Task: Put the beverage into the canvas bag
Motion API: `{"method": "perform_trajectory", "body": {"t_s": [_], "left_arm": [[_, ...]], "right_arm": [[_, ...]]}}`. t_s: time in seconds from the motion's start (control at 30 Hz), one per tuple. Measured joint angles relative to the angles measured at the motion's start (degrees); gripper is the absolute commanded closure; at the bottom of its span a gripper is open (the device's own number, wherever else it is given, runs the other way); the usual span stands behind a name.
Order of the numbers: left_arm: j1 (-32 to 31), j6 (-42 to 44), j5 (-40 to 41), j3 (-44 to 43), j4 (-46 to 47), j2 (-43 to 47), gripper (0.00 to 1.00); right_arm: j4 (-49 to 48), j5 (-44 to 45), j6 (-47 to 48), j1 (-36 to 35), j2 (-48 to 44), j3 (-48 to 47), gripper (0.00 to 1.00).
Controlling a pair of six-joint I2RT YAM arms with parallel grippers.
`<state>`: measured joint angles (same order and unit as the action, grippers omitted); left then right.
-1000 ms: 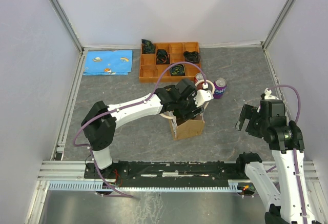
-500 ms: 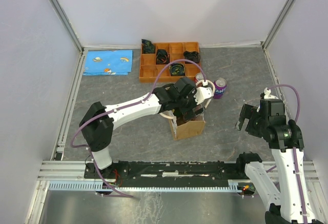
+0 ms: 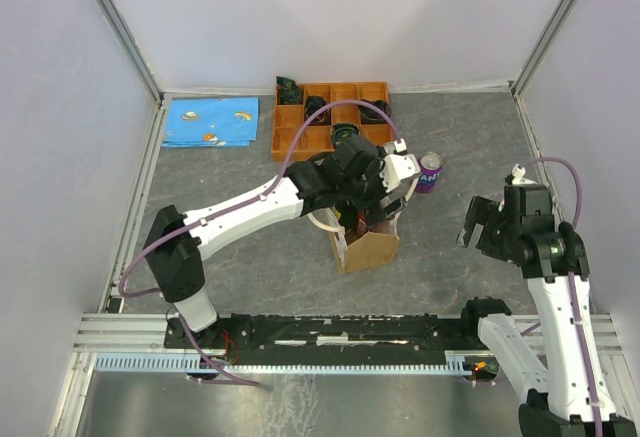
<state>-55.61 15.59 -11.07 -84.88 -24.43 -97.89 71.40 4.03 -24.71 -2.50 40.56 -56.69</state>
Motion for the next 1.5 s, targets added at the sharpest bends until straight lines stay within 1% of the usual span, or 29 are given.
{"method": "perform_trajectory", "body": {"t_s": [0.1,0.2,0.33,0.4,0.5,0.6,0.7,0.83,1.07,1.5], "left_arm": [[0.0,-0.7,0.1,-0.6,-0.9,1.5,0.00],[0.3,-0.8,0.5,-0.7,-1.5,4.6,0.00],[1.5,-1.3,0.8,-0.7,-2.0,10.3,0.01],[3.1,-2.7,0.9,-0.7,-2.2,13.4,0.01],[7.8,-5.9,-0.1,0.1,-2.4,16.9,0.02],[15.5,-9.9,-1.6,3.3,-2.6,19.3,0.02],[20.9,-13.3,-2.1,7.0,-3.2,19.3,0.01],[22.7,-16.2,-3.1,11.0,-4.5,19.1,0.01],[24.2,-19.1,-4.5,12.2,-4.7,18.8,0.01],[24.7,-19.3,-4.5,14.2,-4.7,18.8,0.01]], "right_arm": [[-1.1,-0.3,-0.2,0.0,3.8,-1.9,0.01],[-1.9,-0.6,-0.1,0.0,10.3,-6.6,0.02],[-5.0,-1.6,0.3,0.0,21.9,-14.8,0.06],[-5.8,-2.6,0.7,0.0,28.3,-19.1,0.07],[-7.6,-4.6,1.4,0.0,38.4,-25.5,0.10],[-8.3,-7.0,1.9,0.0,45.6,-29.2,0.12],[-8.4,-9.0,2.1,0.0,51.4,-32.3,0.12],[-8.6,-9.9,2.4,0.0,57.1,-36.2,0.12],[-8.7,-9.9,3.0,0.0,62.5,-40.9,0.11],[-9.0,-9.2,3.7,-2.0,71.9,-44.3,0.09]]}}
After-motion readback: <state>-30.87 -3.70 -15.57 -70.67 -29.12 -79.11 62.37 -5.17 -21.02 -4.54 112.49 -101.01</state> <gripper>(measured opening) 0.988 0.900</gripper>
